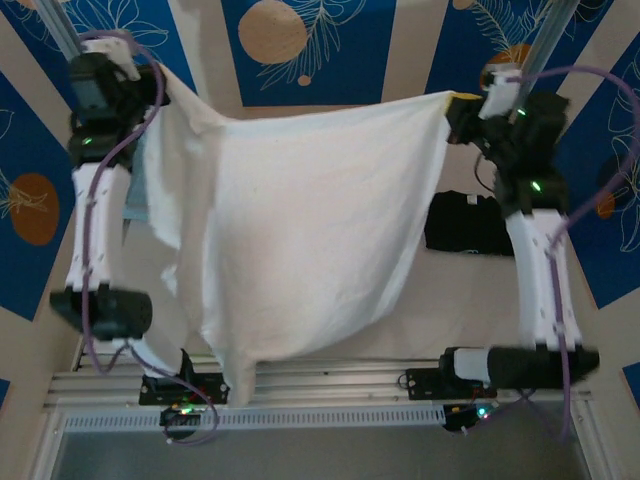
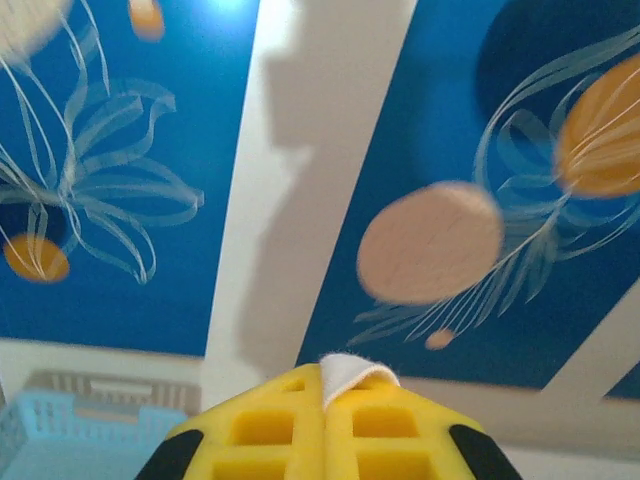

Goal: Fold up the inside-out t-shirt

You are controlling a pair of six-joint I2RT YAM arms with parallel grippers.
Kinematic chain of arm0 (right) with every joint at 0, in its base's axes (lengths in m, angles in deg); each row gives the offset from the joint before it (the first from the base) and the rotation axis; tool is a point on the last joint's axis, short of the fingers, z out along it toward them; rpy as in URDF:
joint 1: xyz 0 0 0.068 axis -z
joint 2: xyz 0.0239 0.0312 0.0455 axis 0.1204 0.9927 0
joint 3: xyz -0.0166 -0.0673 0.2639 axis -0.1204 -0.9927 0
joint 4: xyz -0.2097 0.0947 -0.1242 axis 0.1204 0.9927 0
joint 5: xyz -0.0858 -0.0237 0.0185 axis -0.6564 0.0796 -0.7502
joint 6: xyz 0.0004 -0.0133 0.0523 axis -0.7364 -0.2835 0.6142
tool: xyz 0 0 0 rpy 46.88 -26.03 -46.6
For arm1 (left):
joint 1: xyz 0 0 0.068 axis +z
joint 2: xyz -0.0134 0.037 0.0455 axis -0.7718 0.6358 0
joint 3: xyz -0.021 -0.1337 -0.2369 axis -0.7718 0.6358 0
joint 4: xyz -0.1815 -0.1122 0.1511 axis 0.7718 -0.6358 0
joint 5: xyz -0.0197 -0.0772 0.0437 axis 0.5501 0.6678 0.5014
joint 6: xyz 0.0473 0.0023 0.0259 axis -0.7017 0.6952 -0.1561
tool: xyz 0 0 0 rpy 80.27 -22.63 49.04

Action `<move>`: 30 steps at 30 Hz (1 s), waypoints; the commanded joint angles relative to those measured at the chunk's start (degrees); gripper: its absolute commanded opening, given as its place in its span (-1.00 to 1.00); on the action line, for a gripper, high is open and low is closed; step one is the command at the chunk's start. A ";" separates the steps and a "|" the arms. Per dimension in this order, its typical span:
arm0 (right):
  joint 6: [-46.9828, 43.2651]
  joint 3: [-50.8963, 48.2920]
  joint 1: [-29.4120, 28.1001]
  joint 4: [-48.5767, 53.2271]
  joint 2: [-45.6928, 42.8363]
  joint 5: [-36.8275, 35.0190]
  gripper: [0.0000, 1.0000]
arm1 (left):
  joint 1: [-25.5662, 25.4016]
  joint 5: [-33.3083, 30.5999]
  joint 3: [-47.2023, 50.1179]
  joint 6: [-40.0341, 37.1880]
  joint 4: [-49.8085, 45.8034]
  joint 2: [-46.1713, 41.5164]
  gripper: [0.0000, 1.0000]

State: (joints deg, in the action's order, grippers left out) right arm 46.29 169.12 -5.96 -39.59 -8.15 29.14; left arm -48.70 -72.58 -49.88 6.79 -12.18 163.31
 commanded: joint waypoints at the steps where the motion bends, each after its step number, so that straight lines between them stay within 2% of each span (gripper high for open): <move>1: -1.84 2.59 -1.95 -4.89 13.15 -4.05 -1.00 | -1.83 -3.27 -5.01 -3.58 3.45 11.13 -1.00; 2: -1.37 5.44 -2.22 -4.55 19.19 -4.05 -1.00 | -2.45 -3.90 -8.45 -4.29 3.02 16.08 -1.00; 4: -0.25 14.16 -2.72 -0.81 30.84 -4.69 -0.83 | -3.69 -5.09 -17.58 -5.57 0.10 26.45 -0.90; 5: 0.02 19.98 -2.92 3.12 36.53 -5.85 -0.69 | -4.14 -6.03 -24.15 -5.83 -2.85 31.83 -0.51; 6: 0.41 24.97 -2.97 6.97 41.01 -6.48 -0.55 | -4.41 -6.67 -30.20 -5.78 -6.56 36.56 -0.32; 8: 0.56 33.99 -3.05 15.70 47.83 -7.40 -0.35 | -4.87 -7.19 -41.84 -4.76 -13.43 43.62 -0.07; 10: 0.80 32.59 -3.14 18.64 47.47 -8.40 -0.23 | -5.93 -7.98 -41.17 -4.71 -16.06 43.02 0.14; 12: 1.61 22.84 -3.57 17.67 41.70 -8.33 -0.14 | -7.71 -8.63 -31.46 -4.95 -14.38 37.19 0.23; 14: 4.04 9.39 -4.75 16.13 33.83 -9.01 -0.03 | -10.49 -8.05 -11.64 -4.58 -5.62 26.86 0.29; 16: 6.69 -2.66 -6.67 15.48 26.51 -9.81 0.08 | -13.34 -4.12 7.00 -3.88 5.00 16.16 0.33; 20: 11.12 -21.96 -12.30 16.95 14.40 -12.06 0.09 | -20.00 4.54 37.54 -3.89 24.94 1.19 0.32; 23: 14.26 -31.13 -17.50 19.58 8.11 -13.74 0.09 | -27.75 9.12 51.60 -12.51 30.28 -5.94 0.30; 26: 18.62 -38.59 -21.85 19.96 3.84 -13.29 0.06 | -37.51 7.88 61.63 -22.50 30.88 -10.33 0.29; 30: 22.68 -44.58 -25.86 17.53 1.55 -12.62 -0.04 | -46.82 7.27 70.14 -25.71 34.71 -11.31 0.25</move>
State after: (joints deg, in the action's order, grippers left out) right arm 63.61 126.74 -30.11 -21.56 -4.71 17.12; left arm -92.45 -66.33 16.39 -12.35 17.17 153.12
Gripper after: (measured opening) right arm 0.488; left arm 0.629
